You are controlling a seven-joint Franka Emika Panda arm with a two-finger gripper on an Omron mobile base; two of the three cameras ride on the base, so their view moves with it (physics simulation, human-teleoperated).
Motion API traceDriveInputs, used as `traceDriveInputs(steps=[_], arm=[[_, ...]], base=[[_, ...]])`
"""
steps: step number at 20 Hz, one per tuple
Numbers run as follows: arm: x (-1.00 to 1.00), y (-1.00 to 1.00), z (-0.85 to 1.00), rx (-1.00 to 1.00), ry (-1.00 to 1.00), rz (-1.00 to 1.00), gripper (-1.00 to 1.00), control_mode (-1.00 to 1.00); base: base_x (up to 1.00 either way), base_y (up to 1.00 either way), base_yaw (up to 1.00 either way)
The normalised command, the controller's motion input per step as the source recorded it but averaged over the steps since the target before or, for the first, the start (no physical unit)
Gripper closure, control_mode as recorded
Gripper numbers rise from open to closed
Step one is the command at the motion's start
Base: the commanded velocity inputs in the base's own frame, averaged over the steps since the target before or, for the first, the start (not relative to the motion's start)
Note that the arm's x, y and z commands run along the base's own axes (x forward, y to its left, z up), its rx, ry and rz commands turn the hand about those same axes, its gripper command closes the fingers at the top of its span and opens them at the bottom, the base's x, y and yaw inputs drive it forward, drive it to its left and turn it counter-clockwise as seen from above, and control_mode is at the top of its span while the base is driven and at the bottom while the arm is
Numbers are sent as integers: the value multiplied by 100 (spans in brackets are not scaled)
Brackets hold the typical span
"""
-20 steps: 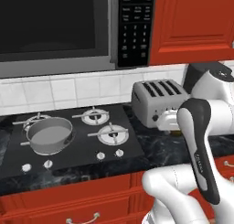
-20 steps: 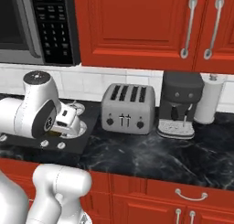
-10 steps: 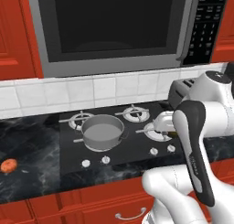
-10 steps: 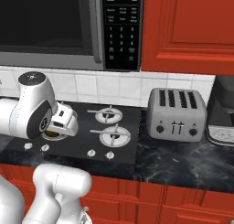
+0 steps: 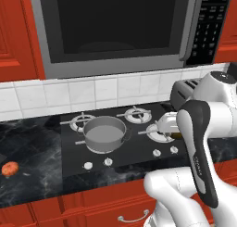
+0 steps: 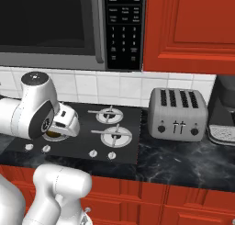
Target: Put the squash and avocado in the pot. Retrieve the spatula and lightly stir the vegetables in the pot.
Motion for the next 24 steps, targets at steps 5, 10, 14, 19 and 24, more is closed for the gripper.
traceDriveInputs(steps=[5, 10, 14, 19, 24], arm=[[0, 0, 0, 0, 0, 0, 100, 100], [0, 0, 0, 0, 0, 0, 100, 100], [0, 0, 0, 0, 0, 0, 100, 100], [7, 3, 0, 0, 1, 0, 100, -100], [16, 30, -11, -3, 8, 0, 100, -100]], base=[[0, 78, 0], [10, 40, 0], [33, 0, 0], [7, 0, 0], [0, 0, 0]])
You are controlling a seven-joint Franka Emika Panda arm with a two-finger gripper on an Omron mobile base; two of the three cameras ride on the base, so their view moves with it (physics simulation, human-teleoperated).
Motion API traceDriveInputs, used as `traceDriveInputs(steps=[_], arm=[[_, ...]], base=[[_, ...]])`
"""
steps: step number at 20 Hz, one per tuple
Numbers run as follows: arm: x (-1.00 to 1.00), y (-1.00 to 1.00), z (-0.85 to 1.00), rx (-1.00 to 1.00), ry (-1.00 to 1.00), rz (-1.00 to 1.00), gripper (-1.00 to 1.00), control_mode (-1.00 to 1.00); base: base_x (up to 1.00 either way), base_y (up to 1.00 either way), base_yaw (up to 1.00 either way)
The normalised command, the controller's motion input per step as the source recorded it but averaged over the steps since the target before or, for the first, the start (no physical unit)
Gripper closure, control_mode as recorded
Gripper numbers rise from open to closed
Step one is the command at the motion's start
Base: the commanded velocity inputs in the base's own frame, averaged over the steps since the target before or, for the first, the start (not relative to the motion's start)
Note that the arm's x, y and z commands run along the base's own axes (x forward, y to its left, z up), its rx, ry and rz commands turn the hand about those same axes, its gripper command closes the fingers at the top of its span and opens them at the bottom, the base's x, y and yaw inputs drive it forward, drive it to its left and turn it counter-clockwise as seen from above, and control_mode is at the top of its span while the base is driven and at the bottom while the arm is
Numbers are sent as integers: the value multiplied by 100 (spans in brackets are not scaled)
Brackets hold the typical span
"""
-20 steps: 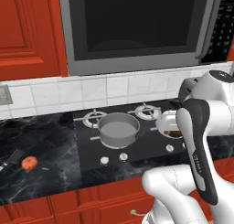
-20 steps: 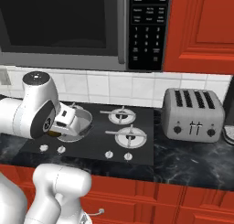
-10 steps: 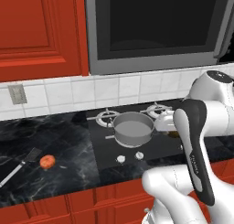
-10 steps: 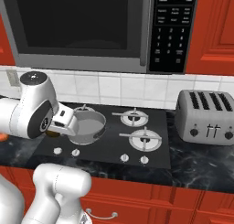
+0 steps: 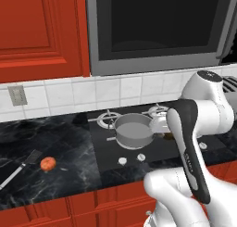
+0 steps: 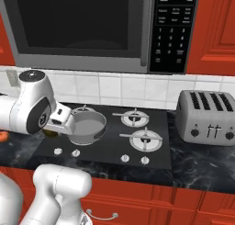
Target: Put the squash and avocado in the pot. Retrieve the spatula and lightly stir the vegetables in the pot.
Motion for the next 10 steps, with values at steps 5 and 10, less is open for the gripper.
traceDriveInputs(steps=[5, 10], arm=[[38, 22, -26, -1, 13, 0, 100, -100], [61, 10, -25, 0, 4, 0, 100, -100]], base=[[0, 0, 0], [0, 0, 0]])
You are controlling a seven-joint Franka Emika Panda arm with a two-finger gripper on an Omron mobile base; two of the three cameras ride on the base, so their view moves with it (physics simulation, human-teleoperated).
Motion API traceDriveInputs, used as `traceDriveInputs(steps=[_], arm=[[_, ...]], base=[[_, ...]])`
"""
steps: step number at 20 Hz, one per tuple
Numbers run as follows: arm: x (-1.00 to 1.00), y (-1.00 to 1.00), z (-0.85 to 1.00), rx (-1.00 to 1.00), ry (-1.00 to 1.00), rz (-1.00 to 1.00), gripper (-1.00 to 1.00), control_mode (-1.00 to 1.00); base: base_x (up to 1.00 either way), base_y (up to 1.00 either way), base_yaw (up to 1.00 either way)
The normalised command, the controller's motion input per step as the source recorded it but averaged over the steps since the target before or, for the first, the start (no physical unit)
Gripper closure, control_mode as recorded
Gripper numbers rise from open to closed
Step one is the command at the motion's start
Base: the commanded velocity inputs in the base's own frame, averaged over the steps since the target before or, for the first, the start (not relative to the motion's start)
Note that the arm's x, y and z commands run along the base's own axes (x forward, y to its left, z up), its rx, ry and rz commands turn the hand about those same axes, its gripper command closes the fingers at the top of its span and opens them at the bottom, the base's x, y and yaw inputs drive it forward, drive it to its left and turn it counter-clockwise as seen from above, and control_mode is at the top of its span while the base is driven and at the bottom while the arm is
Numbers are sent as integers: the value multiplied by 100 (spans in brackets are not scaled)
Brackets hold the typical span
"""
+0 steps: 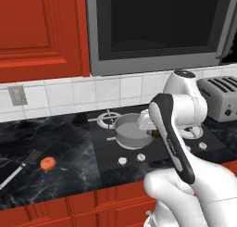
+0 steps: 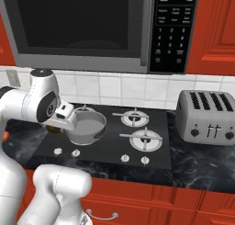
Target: Put the squash and avocado in the pot. Retrieve the spatula and lightly stir the vegetables in the pot.
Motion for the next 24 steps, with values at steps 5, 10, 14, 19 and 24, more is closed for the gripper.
traceDriveInputs(steps=[5, 10, 14, 19, 24], arm=[[76, 0, -34, 0, -3, 0, 100, -100], [22, 0, -22, -1, -8, 0, 100, -100], [0, 0, -44, -3, -9, 0, 100, -100], [22, 0, -32, -4, -4, 0, 100, -100], [48, 0, 2, 0, 0, 0, 100, -100]], base=[[0, 0, 0], [0, 0, 0], [0, 0, 0], [0, 0, 0], [0, 0, 0]])
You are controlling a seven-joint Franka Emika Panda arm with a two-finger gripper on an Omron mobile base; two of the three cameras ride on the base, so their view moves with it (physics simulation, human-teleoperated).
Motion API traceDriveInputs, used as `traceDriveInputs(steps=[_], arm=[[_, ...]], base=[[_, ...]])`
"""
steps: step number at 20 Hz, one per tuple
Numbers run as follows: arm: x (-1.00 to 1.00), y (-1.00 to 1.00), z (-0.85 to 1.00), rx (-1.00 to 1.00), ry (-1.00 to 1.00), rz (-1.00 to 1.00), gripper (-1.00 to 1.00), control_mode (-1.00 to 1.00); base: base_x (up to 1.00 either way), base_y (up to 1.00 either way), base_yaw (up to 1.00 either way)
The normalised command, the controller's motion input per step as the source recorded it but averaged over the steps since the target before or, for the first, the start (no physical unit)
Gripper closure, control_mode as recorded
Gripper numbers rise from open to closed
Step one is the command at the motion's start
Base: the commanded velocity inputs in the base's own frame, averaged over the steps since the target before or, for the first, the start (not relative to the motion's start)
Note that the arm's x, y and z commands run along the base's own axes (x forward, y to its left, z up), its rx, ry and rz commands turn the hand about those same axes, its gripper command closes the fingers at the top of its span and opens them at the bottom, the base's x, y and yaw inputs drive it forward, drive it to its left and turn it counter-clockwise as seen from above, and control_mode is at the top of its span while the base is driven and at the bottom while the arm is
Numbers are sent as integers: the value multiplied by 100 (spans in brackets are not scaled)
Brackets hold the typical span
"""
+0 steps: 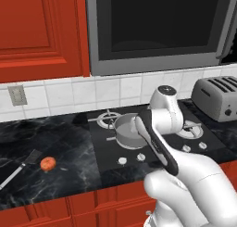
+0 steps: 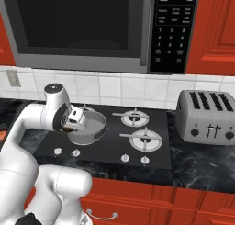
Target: Put the squash and avocado in the pot. Retrieve the spatula and lightly stir the vegetables in the pot.
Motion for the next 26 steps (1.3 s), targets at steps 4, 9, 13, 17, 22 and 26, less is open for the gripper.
traceDriveInputs(steps=[4, 9, 13, 17, 22, 26], arm=[[62, 0, -3, 0, 0, 0, 100, -100], [88, 0, -3, 0, 9, 0, 100, -100], [84, -1, 0, 0, 17, 0, 100, -100], [26, 0, -12, 0, 15, 0, 100, -100], [0, 0, -27, 0, 7, 0, 100, -100], [0, 0, -38, 0, 2, 0, 100, -100]], base=[[0, 0, 0], [0, 0, 0], [0, 0, 0], [0, 0, 0], [0, 0, 0], [0, 0, 0]])
